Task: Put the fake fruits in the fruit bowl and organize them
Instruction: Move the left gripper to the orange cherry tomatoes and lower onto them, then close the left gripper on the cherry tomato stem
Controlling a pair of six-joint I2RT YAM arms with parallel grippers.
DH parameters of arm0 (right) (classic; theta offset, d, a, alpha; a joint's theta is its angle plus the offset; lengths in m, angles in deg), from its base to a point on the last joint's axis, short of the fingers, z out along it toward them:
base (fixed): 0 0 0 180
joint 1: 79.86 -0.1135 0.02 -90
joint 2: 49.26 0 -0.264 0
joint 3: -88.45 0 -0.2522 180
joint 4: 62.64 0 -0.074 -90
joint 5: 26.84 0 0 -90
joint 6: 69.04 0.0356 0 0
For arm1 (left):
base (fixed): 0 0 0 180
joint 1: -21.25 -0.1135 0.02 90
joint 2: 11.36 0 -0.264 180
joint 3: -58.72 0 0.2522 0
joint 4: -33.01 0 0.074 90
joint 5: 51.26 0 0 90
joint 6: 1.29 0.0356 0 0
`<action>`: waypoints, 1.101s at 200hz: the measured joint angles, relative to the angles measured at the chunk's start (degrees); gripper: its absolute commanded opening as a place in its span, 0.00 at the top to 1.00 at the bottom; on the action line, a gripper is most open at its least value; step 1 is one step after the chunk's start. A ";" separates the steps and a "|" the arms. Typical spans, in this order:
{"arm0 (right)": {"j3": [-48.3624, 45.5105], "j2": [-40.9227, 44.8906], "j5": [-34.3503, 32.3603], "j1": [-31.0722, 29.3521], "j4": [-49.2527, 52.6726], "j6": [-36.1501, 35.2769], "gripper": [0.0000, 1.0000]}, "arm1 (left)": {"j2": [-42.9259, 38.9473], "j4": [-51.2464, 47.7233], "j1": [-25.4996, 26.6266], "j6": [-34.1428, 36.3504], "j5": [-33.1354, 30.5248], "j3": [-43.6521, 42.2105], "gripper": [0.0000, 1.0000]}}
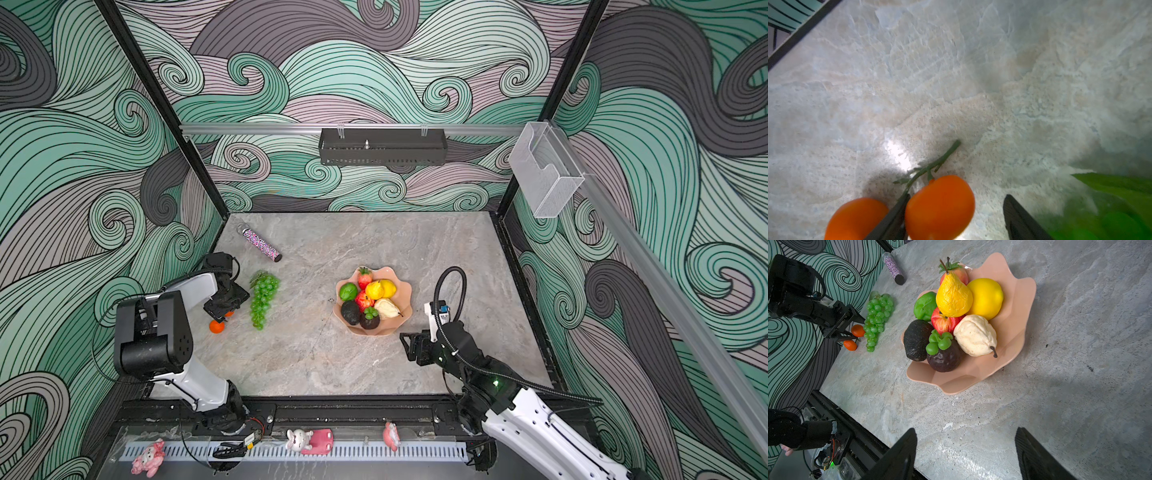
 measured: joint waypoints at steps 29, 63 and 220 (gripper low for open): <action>0.00 -0.15 0.00 0.00 -0.13 0.02 0.25 | 0.09 0.46 -0.35 0.20 1.33 0.07 0.42; 0.00 -0.15 -0.02 0.00 -0.55 0.00 0.25 | 0.22 0.72 -0.74 0.22 2.08 0.09 0.53; -0.02 0.83 -0.68 0.00 -0.92 -0.42 0.24 | -23.19 3.23 5.68 -1.68 5.07 -5.11 0.71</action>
